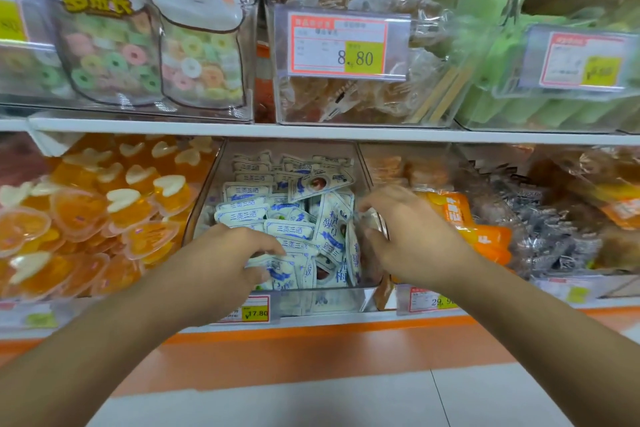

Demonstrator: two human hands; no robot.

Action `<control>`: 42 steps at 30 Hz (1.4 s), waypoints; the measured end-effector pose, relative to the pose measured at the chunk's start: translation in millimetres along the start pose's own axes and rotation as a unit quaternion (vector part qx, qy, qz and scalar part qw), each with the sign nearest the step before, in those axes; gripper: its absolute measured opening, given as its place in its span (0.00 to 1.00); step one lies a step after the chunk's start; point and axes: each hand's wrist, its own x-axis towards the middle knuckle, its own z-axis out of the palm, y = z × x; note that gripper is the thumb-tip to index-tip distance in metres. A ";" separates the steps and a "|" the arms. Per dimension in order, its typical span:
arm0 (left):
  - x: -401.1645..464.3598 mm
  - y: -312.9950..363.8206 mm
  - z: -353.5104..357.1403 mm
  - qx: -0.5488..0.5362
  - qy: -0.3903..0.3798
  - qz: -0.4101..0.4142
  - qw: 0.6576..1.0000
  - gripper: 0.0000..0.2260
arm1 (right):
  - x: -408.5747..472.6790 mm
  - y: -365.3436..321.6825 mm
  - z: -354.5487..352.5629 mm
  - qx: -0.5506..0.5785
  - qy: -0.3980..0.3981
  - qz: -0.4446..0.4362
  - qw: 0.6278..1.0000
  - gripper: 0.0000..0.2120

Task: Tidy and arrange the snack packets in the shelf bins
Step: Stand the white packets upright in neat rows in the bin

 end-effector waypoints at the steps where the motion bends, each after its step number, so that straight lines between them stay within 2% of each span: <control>1: -1.1 2.1 -1.7 -0.007 -0.008 0.000 1.000 0.13 | 0.4 0.5 0.1 0.004 -0.003 0.003 1.000 0.14; 4: -0.2 9.5 -7.5 -0.058 -0.011 0.038 0.998 0.10 | 0.3 3.1 -1.7 0.023 -0.012 0.011 1.000 0.14; 6: 8.3 16.8 -9.5 -0.117 0.017 0.057 0.991 0.11 | -1.0 4.2 -3.6 0.037 -0.013 0.019 0.999 0.15; 9: 33.7 28.0 -1.8 -0.101 0.054 0.061 0.992 0.12 | -2.7 4.9 -4.7 0.053 -0.003 0.026 0.998 0.17; 13: 75.2 40.8 13.6 -0.086 0.042 0.017 0.995 0.16 | -4.2 6.7 -3.2 0.069 0.010 0.036 0.997 0.18; 15: 94.5 43.3 18.3 -0.134 0.023 -0.017 0.991 0.14 | -5.1 6.6 -0.8 0.075 0.010 0.036 0.996 0.18; 18: 110.6 43.1 18.6 -0.215 0.019 -0.065 0.974 0.17 | -5.2 5.9 2.9 0.089 0.020 0.029 0.995 0.16; 21: 109.7 44.2 17.1 -0.228 0.037 -0.085 0.969 0.12 | -5.3 6.6 3.9 0.094 0.022 0.033 0.995 0.16; 24: 95.0 47.3 12.3 -0.251 0.080 -0.060 0.963 0.06 | -6.4 6.7 1.6 0.095 0.019 0.037 0.995 0.18; 28: 64.4 50.7 0.4 -0.182 0.191 0.006 0.964 0.06 | -7.5 0.3 -4.8 0.126 0.010 0.063 0.990 0.28; 30: 47.1 52.8 -7.4 -0.150 0.219 0.038 0.963 0.07 | -6.1 -5.5 -10.4 0.151 0.029 0.054 0.987 0.35; 32: 33.2 55.4 -11.7 -0.150 0.225 0.073 0.960 0.08 | -4.4 -12.7 -16.5 0.165 0.046 0.026 0.985 0.38; 34: 21.3 59.5 -11.5 -0.204 0.221 0.092 0.949 0.08 | -2.8 -19.0 -22.1 0.165 0.051 0.019 0.985 0.31; 37: 14.3 59.1 -11.6 -0.318 0.239 0.073 0.915 0.06 | -3.1 -27.8 -31.7 0.243 0.027 0.096 0.965 0.10; 39: 14.9 53.1 -12.0 -0.420 0.208 0.049 0.882 0.07 | -5.1 -27.4 -32.7 0.326 0.032 0.121 0.937 0.09; 42: 16.3 50.5 -12.1 -0.486 0.130 0.025 0.864 0.11 | -8.9 -23.9 -32.5 0.407 0.038 0.157 0.899 0.11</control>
